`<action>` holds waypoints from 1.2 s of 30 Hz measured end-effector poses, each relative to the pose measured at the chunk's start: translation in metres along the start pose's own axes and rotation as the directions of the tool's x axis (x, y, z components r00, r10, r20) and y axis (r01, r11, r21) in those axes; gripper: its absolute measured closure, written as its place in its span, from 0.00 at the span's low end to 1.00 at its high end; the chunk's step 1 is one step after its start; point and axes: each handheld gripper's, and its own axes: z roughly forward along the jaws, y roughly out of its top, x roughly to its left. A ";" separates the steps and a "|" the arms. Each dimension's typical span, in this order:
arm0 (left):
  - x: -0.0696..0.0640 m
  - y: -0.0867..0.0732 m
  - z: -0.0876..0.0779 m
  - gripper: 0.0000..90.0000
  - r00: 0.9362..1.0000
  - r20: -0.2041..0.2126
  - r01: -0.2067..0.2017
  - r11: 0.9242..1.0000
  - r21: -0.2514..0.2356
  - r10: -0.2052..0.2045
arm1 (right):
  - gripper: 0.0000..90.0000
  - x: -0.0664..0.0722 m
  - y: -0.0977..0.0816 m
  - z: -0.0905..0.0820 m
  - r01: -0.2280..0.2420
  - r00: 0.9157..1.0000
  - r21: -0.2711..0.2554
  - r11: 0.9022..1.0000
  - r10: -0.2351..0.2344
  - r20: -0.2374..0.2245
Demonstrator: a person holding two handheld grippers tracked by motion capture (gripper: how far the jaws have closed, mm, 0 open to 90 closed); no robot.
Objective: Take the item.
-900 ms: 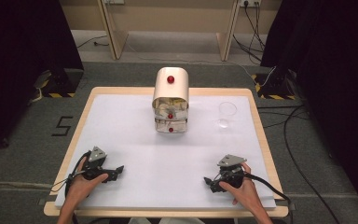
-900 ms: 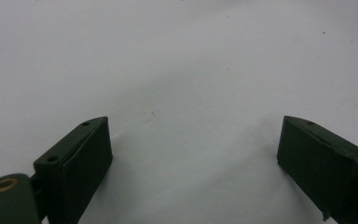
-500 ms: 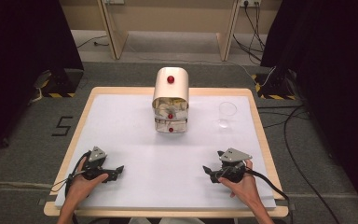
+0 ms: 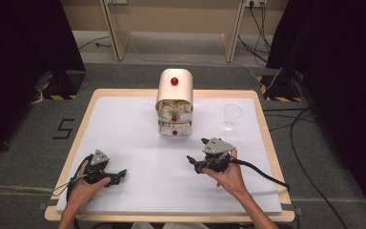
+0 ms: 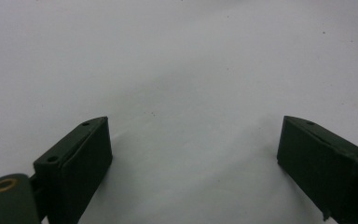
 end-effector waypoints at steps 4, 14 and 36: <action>0.000 0.000 0.000 0.10 1.000 0.000 0.000 1.000 0.000 0.000 | 0.25 0.000 0.010 0.001 0.011 1.000 -0.033 0.999 -0.011 -0.003; 0.000 0.000 0.000 0.10 1.000 0.001 0.000 1.000 0.000 0.000 | 0.24 -0.006 0.041 0.014 0.026 1.000 -0.073 0.997 -0.026 0.002; 0.000 0.000 0.000 0.10 1.000 -0.001 -0.002 1.000 0.002 0.002 | 0.23 -0.020 0.089 0.050 0.075 0.997 -0.142 0.987 -0.069 0.046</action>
